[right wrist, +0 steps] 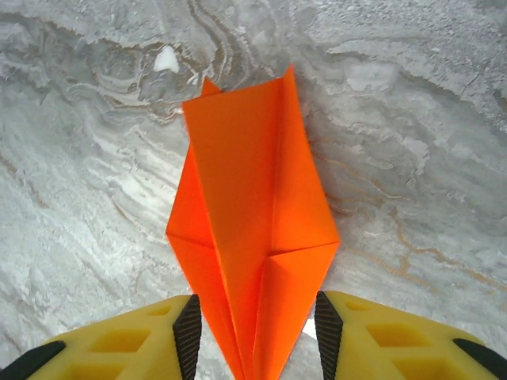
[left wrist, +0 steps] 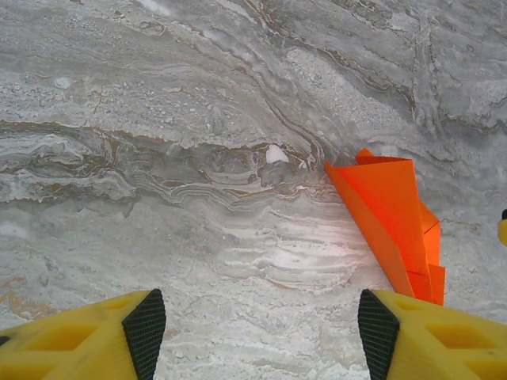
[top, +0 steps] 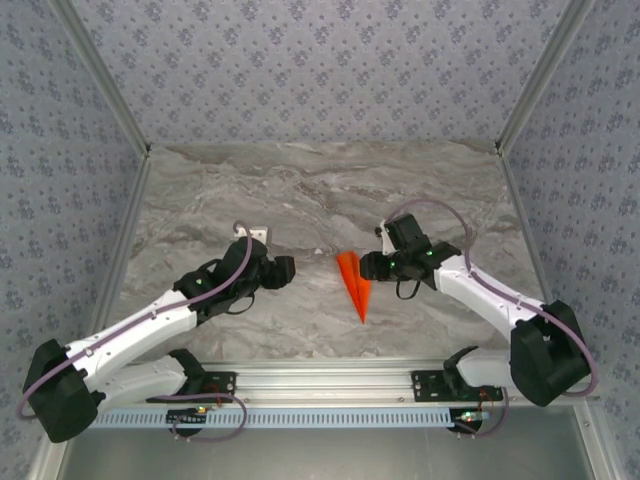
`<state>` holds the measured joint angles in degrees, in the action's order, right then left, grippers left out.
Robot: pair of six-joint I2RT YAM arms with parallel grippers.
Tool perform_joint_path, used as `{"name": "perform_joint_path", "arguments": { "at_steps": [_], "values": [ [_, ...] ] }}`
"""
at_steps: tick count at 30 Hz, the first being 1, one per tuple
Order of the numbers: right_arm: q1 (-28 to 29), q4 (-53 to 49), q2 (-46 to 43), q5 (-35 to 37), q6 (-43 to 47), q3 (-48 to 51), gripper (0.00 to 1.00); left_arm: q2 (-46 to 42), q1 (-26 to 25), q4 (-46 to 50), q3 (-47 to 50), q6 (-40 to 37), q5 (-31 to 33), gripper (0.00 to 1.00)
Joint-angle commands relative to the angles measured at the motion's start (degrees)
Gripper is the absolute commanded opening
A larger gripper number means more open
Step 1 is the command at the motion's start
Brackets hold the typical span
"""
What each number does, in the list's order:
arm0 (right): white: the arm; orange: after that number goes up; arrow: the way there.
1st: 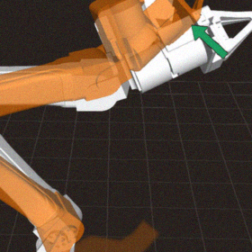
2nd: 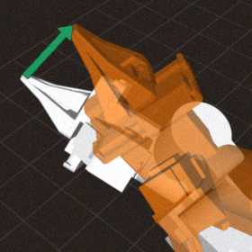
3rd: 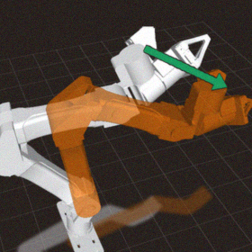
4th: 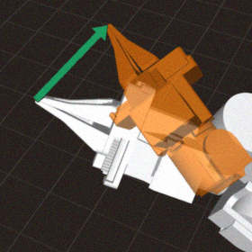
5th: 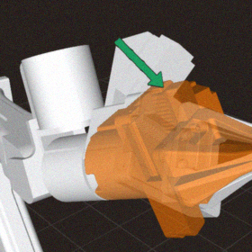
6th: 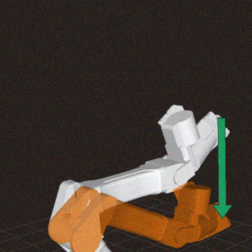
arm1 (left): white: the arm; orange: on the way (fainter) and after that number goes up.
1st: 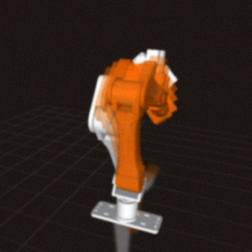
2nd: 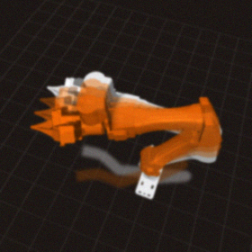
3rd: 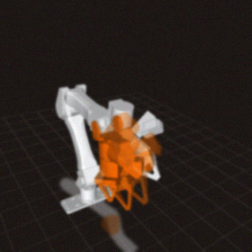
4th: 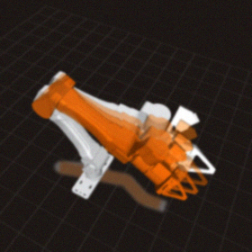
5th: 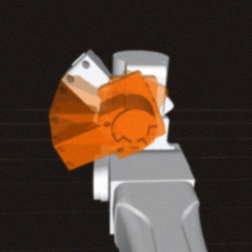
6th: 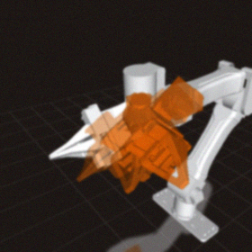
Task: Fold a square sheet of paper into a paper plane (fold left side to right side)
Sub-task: Place the paper plane at the center of the table, then pick up the paper plane at the center of the table.
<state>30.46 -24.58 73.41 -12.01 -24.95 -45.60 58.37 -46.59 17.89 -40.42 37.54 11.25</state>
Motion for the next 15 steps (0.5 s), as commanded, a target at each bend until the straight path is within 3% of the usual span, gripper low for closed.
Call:
{"name": "perform_joint_path", "arguments": {
  "at_steps": [1,15],
  "values": [
    [2.77,-5.88,0.83,0.02,2.08,-0.62,0.47,-0.36,0.33,-0.48,0.08,0.07,0.99,0.69],
    [6.62,-2.28,9.55,-1.08,0.48,-1.33,0.45,-0.26,0.29,0.02,0.17,0.15,0.58,0.7]
  ]
}}
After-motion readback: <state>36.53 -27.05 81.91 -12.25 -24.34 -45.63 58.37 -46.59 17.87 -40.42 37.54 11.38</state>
